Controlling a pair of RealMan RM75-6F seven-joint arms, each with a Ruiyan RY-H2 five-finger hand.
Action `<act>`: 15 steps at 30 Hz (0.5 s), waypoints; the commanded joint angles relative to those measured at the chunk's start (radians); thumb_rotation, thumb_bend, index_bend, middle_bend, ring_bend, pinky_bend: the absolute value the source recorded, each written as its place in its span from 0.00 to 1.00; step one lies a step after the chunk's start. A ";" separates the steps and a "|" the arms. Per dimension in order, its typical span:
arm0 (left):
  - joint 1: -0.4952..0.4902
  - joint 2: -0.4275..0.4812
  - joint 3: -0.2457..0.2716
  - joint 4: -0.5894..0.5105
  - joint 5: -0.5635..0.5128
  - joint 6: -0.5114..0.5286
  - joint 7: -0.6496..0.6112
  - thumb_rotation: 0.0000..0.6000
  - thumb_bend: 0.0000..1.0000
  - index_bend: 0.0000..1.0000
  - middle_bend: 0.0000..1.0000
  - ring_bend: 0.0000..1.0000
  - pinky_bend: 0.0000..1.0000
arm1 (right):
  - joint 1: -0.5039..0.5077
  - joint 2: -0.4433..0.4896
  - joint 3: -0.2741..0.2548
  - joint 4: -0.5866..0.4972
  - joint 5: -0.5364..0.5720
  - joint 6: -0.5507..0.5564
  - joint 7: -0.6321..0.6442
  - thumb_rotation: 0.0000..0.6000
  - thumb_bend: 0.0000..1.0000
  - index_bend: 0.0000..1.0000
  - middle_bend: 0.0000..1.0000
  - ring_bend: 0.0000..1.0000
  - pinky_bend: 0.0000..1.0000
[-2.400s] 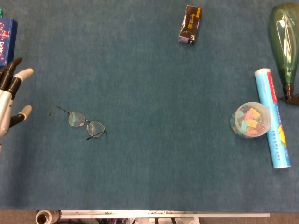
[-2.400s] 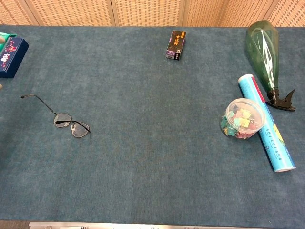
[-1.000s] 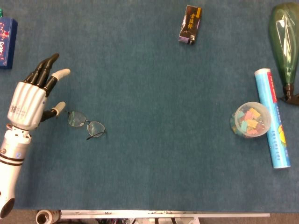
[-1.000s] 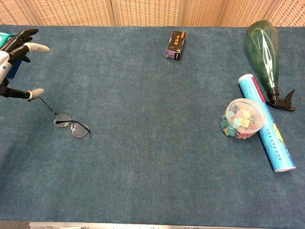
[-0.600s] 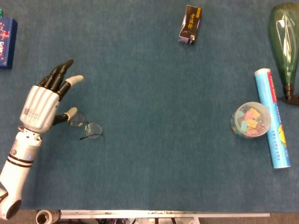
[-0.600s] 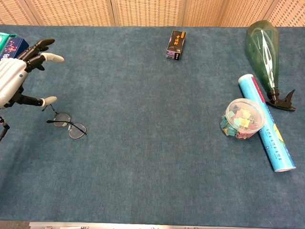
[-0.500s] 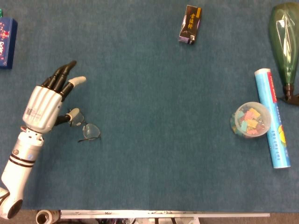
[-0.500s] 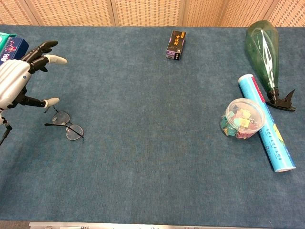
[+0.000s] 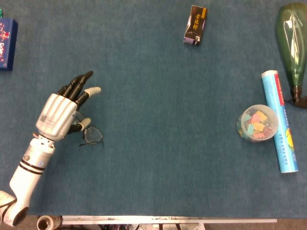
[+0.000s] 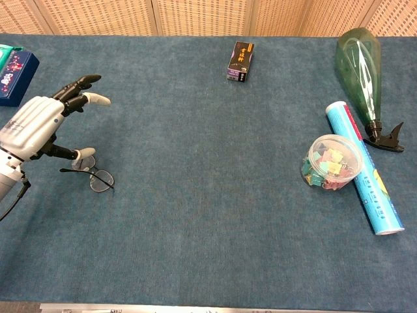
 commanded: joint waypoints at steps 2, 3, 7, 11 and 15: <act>-0.005 -0.006 0.009 0.009 0.003 -0.014 0.001 1.00 0.13 0.23 0.05 0.10 0.31 | -0.001 0.000 -0.001 0.001 -0.001 0.001 0.000 1.00 0.21 0.22 0.30 0.36 0.47; -0.007 -0.008 0.012 0.011 0.004 -0.017 0.003 1.00 0.13 0.23 0.05 0.10 0.31 | -0.001 0.000 -0.001 0.001 -0.002 0.001 0.000 1.00 0.21 0.22 0.30 0.36 0.47; -0.013 -0.015 0.020 0.021 0.005 -0.033 0.007 1.00 0.13 0.23 0.05 0.10 0.30 | -0.002 -0.002 -0.002 0.003 -0.003 0.002 0.001 1.00 0.21 0.22 0.30 0.36 0.47; -0.017 -0.024 0.024 0.030 0.005 -0.043 0.007 1.00 0.13 0.23 0.05 0.10 0.30 | -0.003 -0.002 -0.002 0.005 -0.002 0.003 0.003 1.00 0.21 0.22 0.30 0.36 0.47; -0.022 -0.033 0.029 0.043 0.005 -0.055 0.011 1.00 0.13 0.23 0.04 0.10 0.29 | -0.003 -0.002 -0.002 0.005 -0.002 0.003 0.004 1.00 0.21 0.22 0.30 0.36 0.47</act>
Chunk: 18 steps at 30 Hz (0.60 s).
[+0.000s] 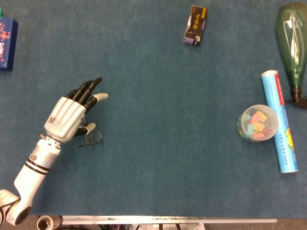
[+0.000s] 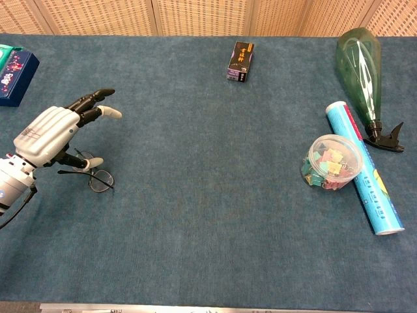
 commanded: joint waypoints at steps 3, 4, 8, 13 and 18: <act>-0.005 -0.012 0.007 0.017 0.003 -0.009 0.011 1.00 0.13 0.23 0.04 0.09 0.28 | -0.001 0.000 0.000 0.000 0.000 0.000 0.001 1.00 0.21 0.22 0.30 0.36 0.47; -0.006 -0.016 0.009 0.023 0.004 -0.011 0.015 1.00 0.13 0.23 0.04 0.09 0.27 | -0.001 0.000 0.000 0.000 0.000 0.000 0.001 1.00 0.21 0.22 0.30 0.36 0.47; -0.007 -0.026 0.014 0.039 0.004 -0.018 0.026 1.00 0.13 0.23 0.04 0.09 0.25 | -0.003 0.001 -0.001 0.000 0.000 0.002 0.003 1.00 0.21 0.22 0.30 0.36 0.47; -0.003 -0.039 0.020 0.059 -0.004 -0.030 0.028 1.00 0.13 0.23 0.03 0.08 0.23 | -0.004 0.001 -0.002 0.003 -0.001 0.003 0.005 1.00 0.21 0.22 0.30 0.36 0.47; 0.002 -0.042 0.022 0.066 -0.005 -0.019 0.020 1.00 0.13 0.23 0.03 0.08 0.22 | -0.003 0.000 -0.001 0.005 0.000 0.001 0.008 1.00 0.21 0.22 0.30 0.36 0.47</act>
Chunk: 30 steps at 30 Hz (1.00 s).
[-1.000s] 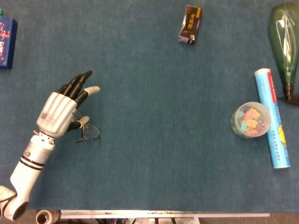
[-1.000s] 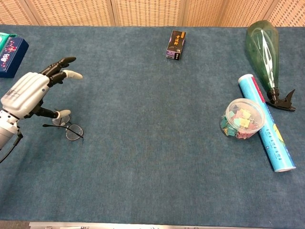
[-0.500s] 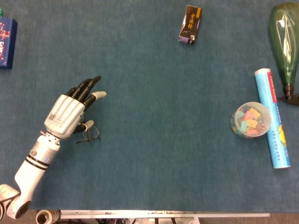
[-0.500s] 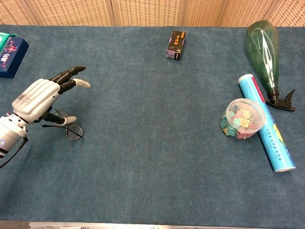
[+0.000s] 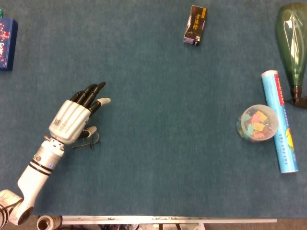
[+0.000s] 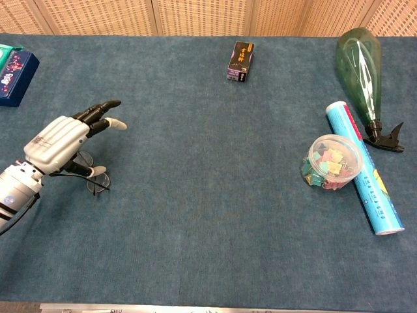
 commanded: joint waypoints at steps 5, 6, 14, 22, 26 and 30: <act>0.011 0.040 -0.018 -0.049 0.004 0.065 0.010 1.00 0.13 0.23 0.03 0.08 0.22 | 0.005 -0.001 0.002 0.002 -0.004 -0.004 0.004 1.00 0.21 0.22 0.30 0.36 0.47; 0.015 0.050 -0.020 -0.063 0.004 0.076 0.018 1.00 0.13 0.23 0.03 0.08 0.22 | 0.007 -0.001 0.002 0.003 -0.005 -0.005 0.005 1.00 0.21 0.22 0.30 0.36 0.47; 0.062 0.156 -0.034 -0.191 -0.014 0.150 0.088 1.00 0.13 0.23 0.03 0.08 0.22 | 0.013 -0.005 0.005 0.008 -0.014 -0.004 0.014 1.00 0.21 0.22 0.30 0.36 0.47; 0.136 0.290 -0.023 -0.381 -0.049 0.202 0.098 1.00 0.13 0.23 0.00 0.05 0.22 | 0.013 -0.006 0.004 0.010 -0.014 -0.004 0.016 1.00 0.21 0.22 0.30 0.36 0.47; 0.163 0.319 -0.021 -0.426 -0.028 0.250 0.108 1.00 0.13 0.23 0.00 0.05 0.22 | 0.015 -0.007 0.005 0.010 -0.015 -0.005 0.014 1.00 0.21 0.22 0.30 0.36 0.47; 0.183 0.327 -0.023 -0.444 0.004 0.304 0.067 1.00 0.13 0.22 0.00 0.05 0.22 | 0.015 -0.007 0.005 0.010 -0.012 -0.006 0.013 1.00 0.21 0.22 0.30 0.36 0.47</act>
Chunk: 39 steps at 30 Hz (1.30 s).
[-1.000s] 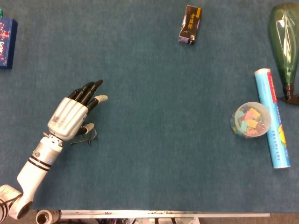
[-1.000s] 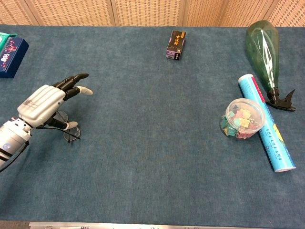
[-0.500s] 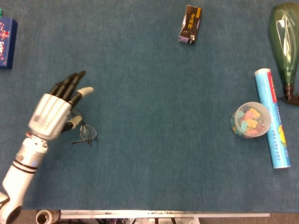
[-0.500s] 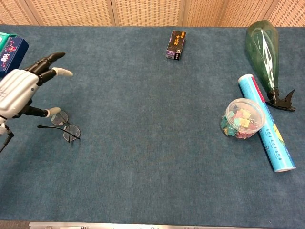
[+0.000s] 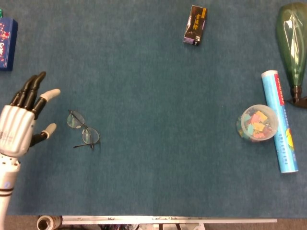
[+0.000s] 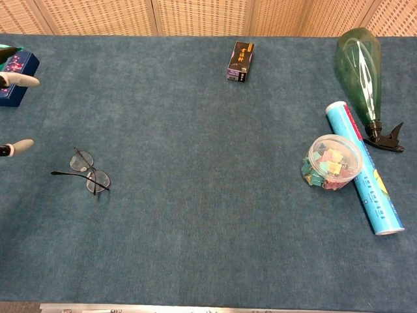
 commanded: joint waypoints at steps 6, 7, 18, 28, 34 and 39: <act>0.032 0.004 0.016 -0.012 0.082 0.077 -0.087 1.00 0.12 0.21 0.00 0.05 0.22 | -0.002 0.000 -0.001 0.001 0.002 0.002 -0.001 1.00 0.21 0.22 0.30 0.36 0.47; 0.033 0.002 0.019 -0.013 0.089 0.078 -0.094 1.00 0.11 0.21 0.00 0.05 0.22 | -0.002 0.000 -0.001 0.002 0.001 0.003 0.000 1.00 0.21 0.22 0.30 0.36 0.47; 0.029 -0.031 0.047 -0.021 0.158 0.070 -0.140 1.00 0.06 0.19 0.00 0.04 0.20 | -0.007 -0.001 -0.004 0.007 0.001 0.007 0.011 1.00 0.21 0.22 0.30 0.36 0.47; 0.018 -0.036 0.055 -0.068 0.193 0.051 -0.138 1.00 0.04 0.19 0.00 0.04 0.20 | -0.007 -0.009 -0.007 0.026 0.003 0.001 0.036 1.00 0.21 0.22 0.30 0.36 0.47; 0.008 -0.059 0.065 -0.068 0.210 0.022 -0.132 1.00 0.04 0.19 0.00 0.04 0.20 | -0.011 -0.008 -0.007 0.030 0.006 0.005 0.046 1.00 0.21 0.22 0.30 0.36 0.47; -0.004 -0.079 0.066 -0.057 0.210 -0.007 -0.131 1.00 0.04 0.19 0.00 0.04 0.20 | -0.012 -0.007 -0.007 0.034 0.007 0.006 0.051 1.00 0.21 0.22 0.30 0.36 0.47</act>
